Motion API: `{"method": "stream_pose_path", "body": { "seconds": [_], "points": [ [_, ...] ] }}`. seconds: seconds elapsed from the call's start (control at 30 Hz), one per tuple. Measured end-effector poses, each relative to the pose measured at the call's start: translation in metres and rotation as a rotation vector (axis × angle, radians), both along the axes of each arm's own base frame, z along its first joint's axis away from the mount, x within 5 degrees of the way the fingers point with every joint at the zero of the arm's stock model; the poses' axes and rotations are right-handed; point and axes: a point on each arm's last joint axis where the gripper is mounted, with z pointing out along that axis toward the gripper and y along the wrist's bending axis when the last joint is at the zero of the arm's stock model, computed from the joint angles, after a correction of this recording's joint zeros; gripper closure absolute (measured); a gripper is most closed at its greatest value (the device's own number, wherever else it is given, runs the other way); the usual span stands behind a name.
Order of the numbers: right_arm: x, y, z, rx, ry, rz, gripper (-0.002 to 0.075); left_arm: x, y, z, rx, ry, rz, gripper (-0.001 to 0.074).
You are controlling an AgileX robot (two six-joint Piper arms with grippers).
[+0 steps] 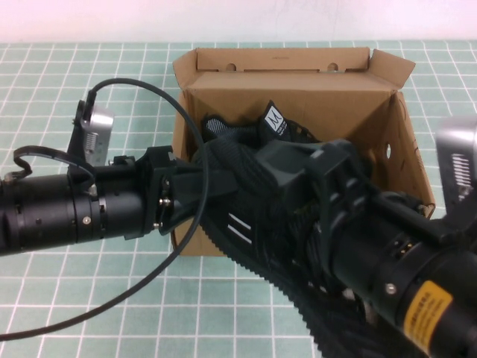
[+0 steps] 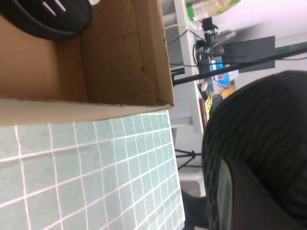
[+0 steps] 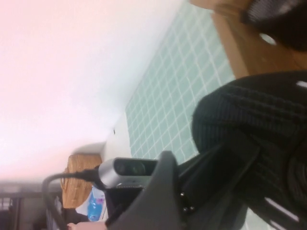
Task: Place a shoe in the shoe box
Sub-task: Place the shoe in the shoe box
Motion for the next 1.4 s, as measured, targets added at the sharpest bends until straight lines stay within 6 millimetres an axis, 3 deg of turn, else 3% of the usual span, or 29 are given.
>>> {"method": "stream_pose_path", "body": {
  "seconds": [0.1,0.23,0.33,0.47,0.87,0.93,1.07,1.13,1.2,1.4],
  "points": [
    [0.001,0.003,0.001,-0.019,-0.057,0.011,0.0219,0.001,0.0,0.001,-0.01,0.004,0.017,0.0595],
    [0.002,0.003,0.0,-0.012,-0.049,0.002,0.0561,0.002,0.001,0.002,-0.035,0.016,0.032,0.0596],
    [0.002,0.002,-0.003,-0.007,-0.013,-0.01,0.0677,0.003,0.001,0.003,-0.038,0.018,0.034,0.0596],
    [0.002,0.002,-0.004,-0.032,-0.021,-0.009,0.0715,0.003,0.001,0.003,-0.038,0.018,0.034,0.0596],
    [0.002,0.002,-0.004,-0.051,-0.029,-0.007,0.072,0.002,0.0,0.003,-0.036,0.0,0.018,0.058],
    [0.002,0.002,-0.004,-0.061,-0.036,-0.004,0.0721,0.001,0.0,0.003,-0.038,-0.006,0.011,0.0499],
    [0.002,0.002,-0.004,-0.109,-0.066,0.012,0.0721,-0.003,-0.002,0.006,-0.067,-0.005,-0.043,0.0197],
    [0.002,0.002,-0.004,-0.145,-0.089,0.025,0.0721,-0.005,-0.002,0.007,-0.078,-0.006,-0.068,0.0106],
    [0.002,0.002,-0.003,-0.188,-0.118,0.038,0.0721,-0.007,-0.003,0.008,-0.087,-0.007,-0.089,0.0071],
    [-0.002,-0.009,0.007,-0.272,-0.2,0.075,0.0722,-0.014,-0.005,0.011,-0.116,-0.033,-0.171,0.0066]
  ]
}}
